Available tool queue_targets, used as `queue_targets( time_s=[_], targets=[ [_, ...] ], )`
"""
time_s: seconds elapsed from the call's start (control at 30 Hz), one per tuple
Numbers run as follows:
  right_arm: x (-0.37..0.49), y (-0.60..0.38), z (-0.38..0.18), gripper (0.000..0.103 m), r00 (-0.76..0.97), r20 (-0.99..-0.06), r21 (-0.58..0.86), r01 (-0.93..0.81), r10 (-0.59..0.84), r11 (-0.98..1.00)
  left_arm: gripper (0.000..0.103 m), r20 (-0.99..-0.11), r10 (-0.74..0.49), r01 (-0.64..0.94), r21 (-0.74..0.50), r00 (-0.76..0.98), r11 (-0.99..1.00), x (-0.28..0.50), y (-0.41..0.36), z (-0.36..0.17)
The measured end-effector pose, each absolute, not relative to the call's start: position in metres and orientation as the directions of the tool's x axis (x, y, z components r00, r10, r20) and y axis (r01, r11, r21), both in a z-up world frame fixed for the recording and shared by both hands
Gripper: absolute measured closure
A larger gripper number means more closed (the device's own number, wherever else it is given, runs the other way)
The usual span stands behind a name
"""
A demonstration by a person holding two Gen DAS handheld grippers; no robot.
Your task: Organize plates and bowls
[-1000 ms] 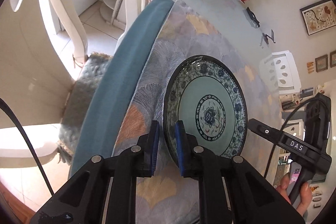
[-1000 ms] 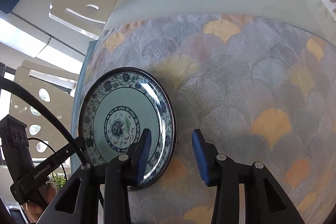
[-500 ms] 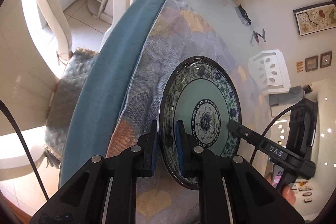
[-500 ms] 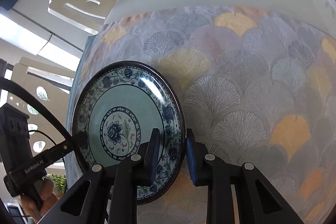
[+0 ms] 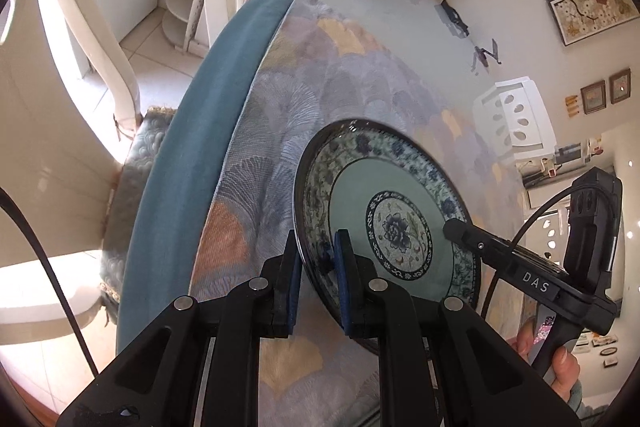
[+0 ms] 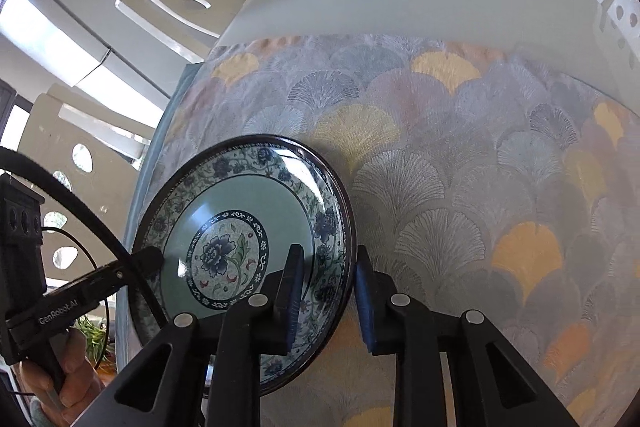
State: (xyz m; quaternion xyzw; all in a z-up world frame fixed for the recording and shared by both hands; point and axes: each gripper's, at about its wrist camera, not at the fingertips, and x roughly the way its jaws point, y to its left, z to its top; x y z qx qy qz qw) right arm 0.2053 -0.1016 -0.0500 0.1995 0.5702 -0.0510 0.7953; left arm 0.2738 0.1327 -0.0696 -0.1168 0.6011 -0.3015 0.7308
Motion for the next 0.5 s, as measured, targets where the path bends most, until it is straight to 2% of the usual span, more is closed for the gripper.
queue_targets(
  time_s=[0.5],
  targets=[
    [0.155, -0.079, 0.032, 0.078, 0.500, -0.862, 0.228, 0.228, 0.087, 0.947, 0.090, -0.733, -0.650, 0.382, -0.552, 0.202, 0.741, 0.228, 0.152, 0.003]
  ],
)
